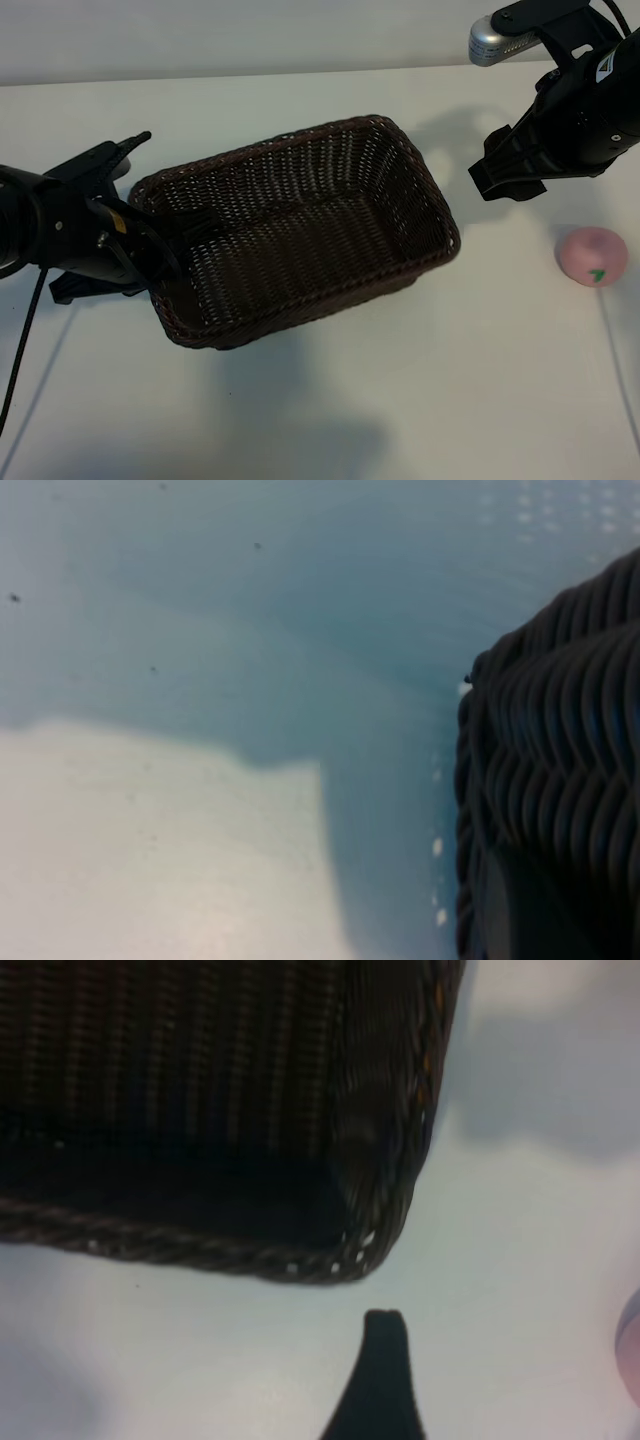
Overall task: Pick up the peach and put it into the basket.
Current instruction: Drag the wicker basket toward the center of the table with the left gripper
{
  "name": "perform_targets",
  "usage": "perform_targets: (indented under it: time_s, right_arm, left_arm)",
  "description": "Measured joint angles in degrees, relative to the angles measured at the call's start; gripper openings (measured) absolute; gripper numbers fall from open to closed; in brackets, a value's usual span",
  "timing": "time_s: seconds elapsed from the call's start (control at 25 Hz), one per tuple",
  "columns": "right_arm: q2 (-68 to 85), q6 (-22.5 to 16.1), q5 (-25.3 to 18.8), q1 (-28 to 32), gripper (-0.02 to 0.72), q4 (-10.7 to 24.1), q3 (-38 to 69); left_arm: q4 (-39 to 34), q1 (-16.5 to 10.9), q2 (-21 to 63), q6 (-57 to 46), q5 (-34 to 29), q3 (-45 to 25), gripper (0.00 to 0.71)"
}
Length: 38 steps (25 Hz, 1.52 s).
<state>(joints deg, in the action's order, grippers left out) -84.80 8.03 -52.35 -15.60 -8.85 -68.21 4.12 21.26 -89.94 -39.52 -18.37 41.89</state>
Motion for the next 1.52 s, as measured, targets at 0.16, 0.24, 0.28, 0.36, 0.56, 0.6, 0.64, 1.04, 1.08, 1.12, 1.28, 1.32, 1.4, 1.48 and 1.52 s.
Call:
perform_targets:
  time_s: [0.16,0.24,0.28,0.36,0.56,0.6,0.64,1.04,1.08,1.12,1.28,1.32,1.4,1.48,1.52]
  right_arm:
    - [0.0,0.0,0.0,0.0,0.594,0.0,0.0]
    - [0.0,0.0,0.0,0.0,0.594,0.0,0.0]
    - [0.0,0.0,0.0,0.0,0.594,0.0,0.0]
    - [0.0,0.0,0.0,0.0,0.594,0.0,0.0]
    - [0.0,0.0,0.0,0.0,0.594,0.0,0.0]
    - [0.0,0.0,0.0,0.0,0.594,0.0,0.0]
    - [0.0,0.0,0.0,0.0,0.594,0.0,0.0]
    - [0.0,0.0,-0.32,0.0,0.594,0.0,0.0]
    - [0.0,0.0,-0.34,0.0,0.594,0.0,0.0]
    - [0.0,0.0,-0.34,0.0,0.594,0.0,0.0]
    - [0.0,0.0,-0.38,0.0,0.594,0.0,0.0]
    - [0.0,0.0,-0.45,0.0,0.594,0.0,0.0]
    - [0.0,0.0,-0.81,0.0,0.594,0.0,0.0]
    - [0.0,0.0,-0.99,0.0,0.594,0.0,0.0]
    - [0.0,0.0,-1.13,0.0,0.594,0.0,0.0]
  left_arm:
    - [7.22,-0.4,0.07,7.27,-0.12,-0.07,0.156]
    - [12.08,-1.38,0.07,11.9,-0.07,-0.06,0.156]
    - [14.57,-2.0,0.09,13.78,0.05,-0.06,0.156]
    - [19.1,-2.93,0.14,18.57,0.41,-0.06,0.156]
    - [29.52,-3.38,0.14,28.07,2.34,-0.06,0.156]
    - [30.73,-3.38,0.14,29.73,2.58,-0.06,0.156]
    - [31.73,-3.38,0.14,31.23,2.73,-0.06,0.156]
    - [32.59,-10.69,0.14,42.35,-3.36,4.7,0.156]
    - [32.59,-11.09,0.14,43.74,-4.48,5.93,0.156]
    - [32.42,-11.41,0.14,44.92,-5.61,7.0,0.156]
    - [31.49,-11.41,-2.07,46.86,-10.17,12.09,0.156]
    - [31.35,-11.41,-2.98,46.92,-10.73,13.07,0.156]
    - [30.24,-11.41,-4.52,46.92,-11.18,14.44,0.156]
    - [29.35,-11.41,-6.08,46.92,-11.47,15.81,0.156]
    - [29.16,-11.41,-6.74,46.92,-11.75,16.47,0.156]
